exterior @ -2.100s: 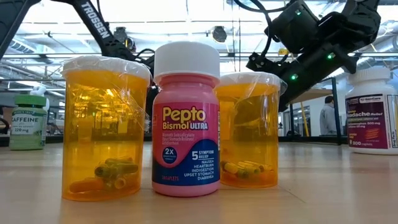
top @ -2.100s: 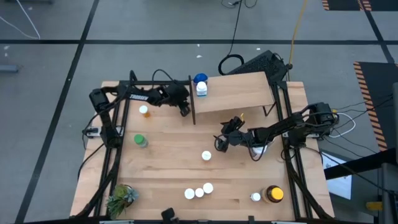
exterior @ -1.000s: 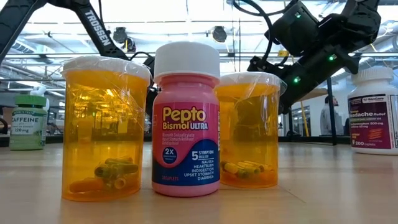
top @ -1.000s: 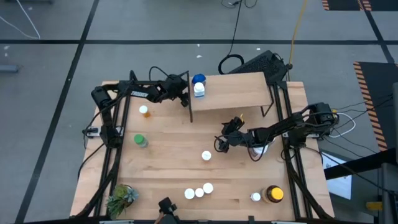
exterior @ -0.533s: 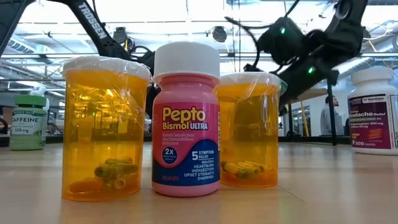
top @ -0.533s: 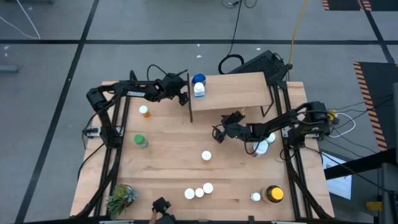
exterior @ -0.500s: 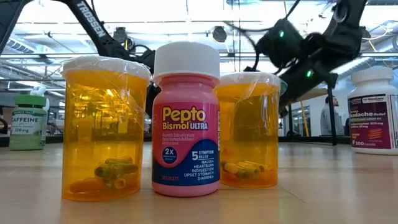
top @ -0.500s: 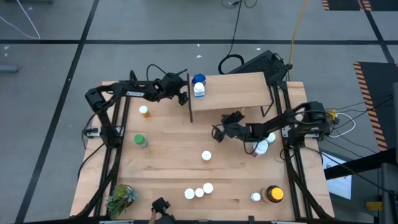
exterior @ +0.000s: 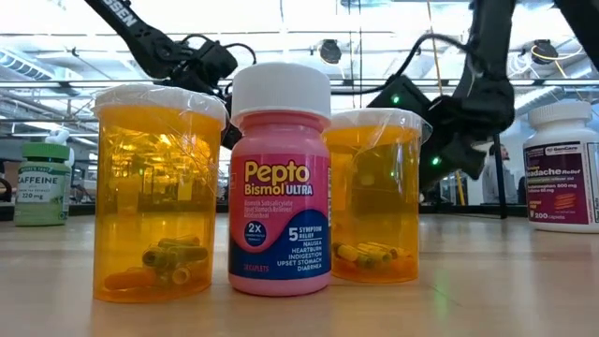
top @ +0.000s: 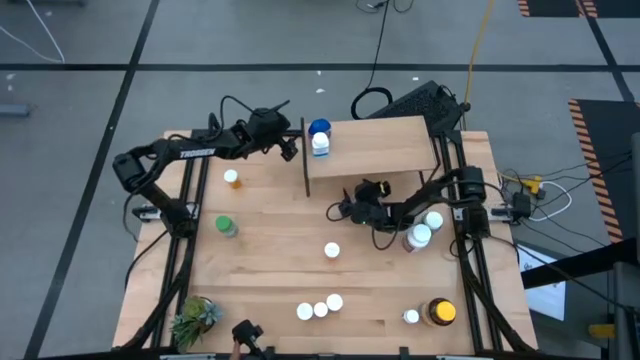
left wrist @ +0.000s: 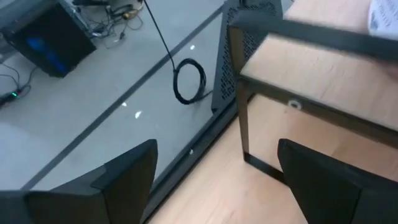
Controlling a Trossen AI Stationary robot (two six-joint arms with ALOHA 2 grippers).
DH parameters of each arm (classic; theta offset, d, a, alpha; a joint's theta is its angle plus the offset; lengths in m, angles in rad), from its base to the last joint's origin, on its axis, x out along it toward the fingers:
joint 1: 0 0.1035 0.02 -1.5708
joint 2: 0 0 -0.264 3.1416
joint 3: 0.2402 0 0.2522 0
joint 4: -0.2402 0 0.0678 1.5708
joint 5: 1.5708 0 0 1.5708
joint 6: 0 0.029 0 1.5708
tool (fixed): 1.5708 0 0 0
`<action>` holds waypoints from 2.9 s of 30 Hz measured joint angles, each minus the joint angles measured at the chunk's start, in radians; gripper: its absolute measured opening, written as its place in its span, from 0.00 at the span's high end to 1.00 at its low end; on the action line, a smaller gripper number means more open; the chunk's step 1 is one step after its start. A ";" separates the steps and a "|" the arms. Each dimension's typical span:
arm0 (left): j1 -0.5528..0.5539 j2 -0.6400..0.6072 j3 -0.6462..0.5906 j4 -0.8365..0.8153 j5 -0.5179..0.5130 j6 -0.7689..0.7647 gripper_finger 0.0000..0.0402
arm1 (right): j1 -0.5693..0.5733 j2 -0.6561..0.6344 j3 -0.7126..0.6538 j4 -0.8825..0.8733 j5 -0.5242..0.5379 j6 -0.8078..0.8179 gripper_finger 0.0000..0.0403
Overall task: Pick and place medicine bottles onto shelf by color
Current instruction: Put the white bottle on the shelf
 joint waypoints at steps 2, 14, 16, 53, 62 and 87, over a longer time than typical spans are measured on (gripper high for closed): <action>0.000 -0.007 0.000 -0.007 0.000 0.000 0.16 | -0.017 0.032 0.001 0.054 -0.012 0.000 0.11; 0.013 -0.008 0.000 -0.005 0.000 0.025 0.16 | -0.072 0.117 0.001 0.205 -0.039 -0.050 0.11; 0.019 -0.008 0.000 -0.006 0.000 0.025 0.16 | -0.094 0.118 0.003 0.220 -0.054 -0.057 0.11; -0.003 0.069 -0.128 0.068 0.330 0.231 0.16 | -0.254 0.123 0.020 0.404 -0.409 -0.441 0.12; -0.010 0.101 -0.110 0.080 0.329 0.231 0.16 | -0.254 0.124 0.109 0.282 -0.423 -0.429 0.28; -0.010 0.101 -0.109 0.055 0.236 0.192 0.16 | -0.152 0.120 0.127 0.243 -0.387 -0.481 0.50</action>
